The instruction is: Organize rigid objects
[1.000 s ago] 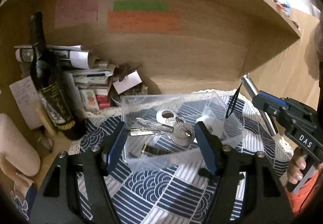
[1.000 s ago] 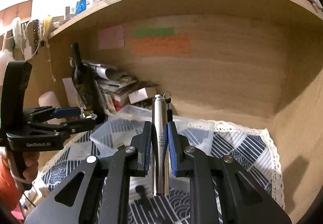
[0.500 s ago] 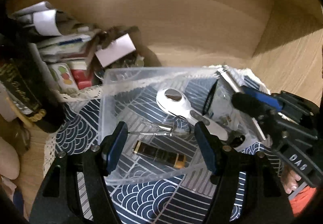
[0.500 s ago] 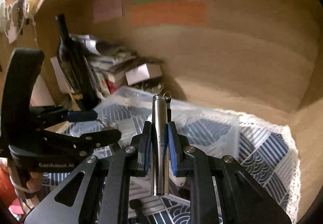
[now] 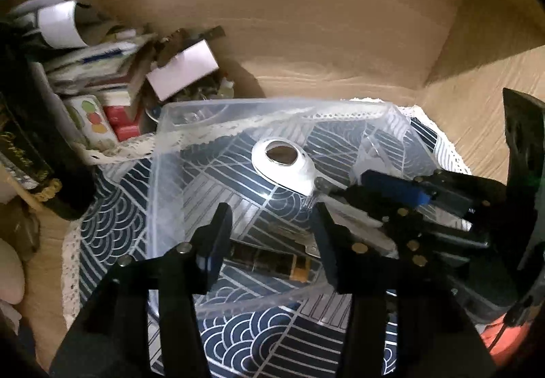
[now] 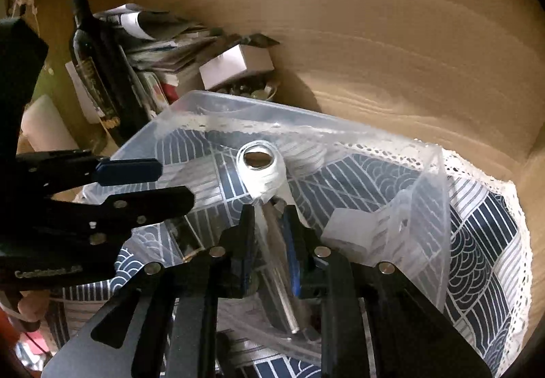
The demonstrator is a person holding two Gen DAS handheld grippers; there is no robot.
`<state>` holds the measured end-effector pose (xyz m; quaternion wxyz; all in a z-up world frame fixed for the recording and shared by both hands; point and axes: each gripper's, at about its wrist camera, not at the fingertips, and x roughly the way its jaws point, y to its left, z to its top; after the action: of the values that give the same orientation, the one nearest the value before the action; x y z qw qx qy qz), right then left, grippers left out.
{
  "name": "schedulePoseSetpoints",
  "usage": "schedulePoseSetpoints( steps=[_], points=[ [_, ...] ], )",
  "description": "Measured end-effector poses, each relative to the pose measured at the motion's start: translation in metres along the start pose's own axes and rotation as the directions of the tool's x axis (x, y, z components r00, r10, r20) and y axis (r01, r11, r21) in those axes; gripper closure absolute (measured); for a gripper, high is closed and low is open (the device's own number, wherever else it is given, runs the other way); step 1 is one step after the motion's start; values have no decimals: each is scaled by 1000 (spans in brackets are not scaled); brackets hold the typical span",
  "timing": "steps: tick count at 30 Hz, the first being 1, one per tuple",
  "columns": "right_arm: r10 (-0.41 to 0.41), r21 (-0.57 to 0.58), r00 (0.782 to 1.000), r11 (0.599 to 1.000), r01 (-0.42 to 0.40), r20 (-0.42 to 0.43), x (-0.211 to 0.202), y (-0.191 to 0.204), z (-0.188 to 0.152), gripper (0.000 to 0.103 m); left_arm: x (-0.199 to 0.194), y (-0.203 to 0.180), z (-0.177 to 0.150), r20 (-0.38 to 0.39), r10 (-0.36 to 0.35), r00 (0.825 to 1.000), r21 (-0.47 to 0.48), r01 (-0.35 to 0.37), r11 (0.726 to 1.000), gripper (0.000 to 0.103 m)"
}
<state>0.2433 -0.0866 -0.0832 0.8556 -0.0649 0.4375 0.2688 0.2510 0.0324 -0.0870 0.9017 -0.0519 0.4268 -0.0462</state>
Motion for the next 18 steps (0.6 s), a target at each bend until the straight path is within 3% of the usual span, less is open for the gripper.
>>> schedulePoseSetpoints(
  steps=[8, 15, 18],
  points=[
    [-32, 0, 994, 999, 33, 103, -47, 3, 3, 68, -40, -7, -6, 72, 32, 997, 23, -34, 999, 46],
    [-66, 14, 981, 998, 64, 183, -96, 5, -13, 53, -78, -14, -21, 131, 29, 991, 28, -33, 999, 11],
    [-88, 31, 977, 996, 83, 194, -109, 2, -28, 50, -85, -19, -31, 128, 27, 991, 45, -33, 998, 10]
  ],
)
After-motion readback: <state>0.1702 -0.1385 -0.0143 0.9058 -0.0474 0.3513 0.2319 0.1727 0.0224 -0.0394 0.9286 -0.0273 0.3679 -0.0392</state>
